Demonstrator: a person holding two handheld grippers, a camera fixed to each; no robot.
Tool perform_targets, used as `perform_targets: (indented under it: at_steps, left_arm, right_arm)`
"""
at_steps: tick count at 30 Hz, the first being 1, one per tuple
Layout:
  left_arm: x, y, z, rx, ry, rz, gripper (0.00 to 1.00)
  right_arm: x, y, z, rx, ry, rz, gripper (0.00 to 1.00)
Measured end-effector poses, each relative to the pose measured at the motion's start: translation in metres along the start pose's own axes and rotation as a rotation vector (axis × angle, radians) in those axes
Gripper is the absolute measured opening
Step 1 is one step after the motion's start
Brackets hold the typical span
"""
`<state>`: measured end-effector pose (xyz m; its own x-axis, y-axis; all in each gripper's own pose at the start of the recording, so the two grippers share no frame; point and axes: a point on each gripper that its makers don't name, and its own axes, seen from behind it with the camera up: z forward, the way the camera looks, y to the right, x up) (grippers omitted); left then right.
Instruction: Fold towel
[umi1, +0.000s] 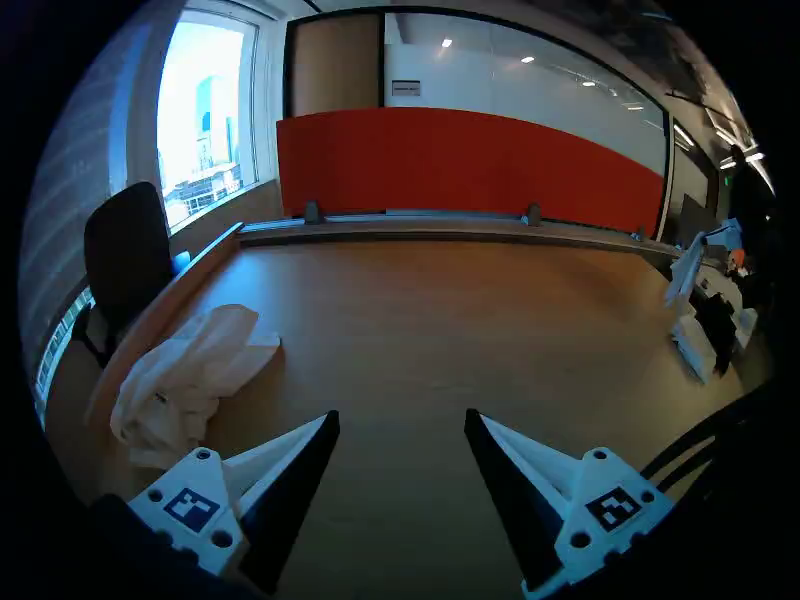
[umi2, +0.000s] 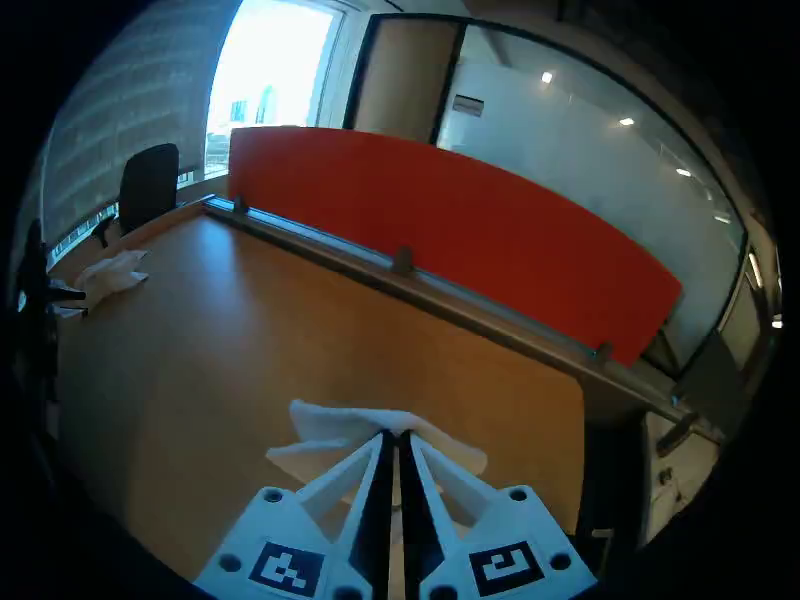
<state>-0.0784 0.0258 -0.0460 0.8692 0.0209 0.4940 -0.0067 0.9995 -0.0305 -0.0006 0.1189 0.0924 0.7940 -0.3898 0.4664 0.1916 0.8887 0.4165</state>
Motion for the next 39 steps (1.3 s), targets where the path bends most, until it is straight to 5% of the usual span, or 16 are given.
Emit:
perform_targets:
  at_steps: [17, 39]
  left_arm:
    - [0.006, 0.005, 0.001, 0.006, 0.000, 0.016, 0.93]
    - [0.007, 0.014, 0.000, 0.004, -0.003, 0.026, 0.93]
  right_arm:
    - [-0.018, 0.041, 0.008, -0.028, -0.027, 0.019, 0.05]
    - [-0.031, 0.057, 0.010, -0.038, -0.040, 0.031, 0.05]
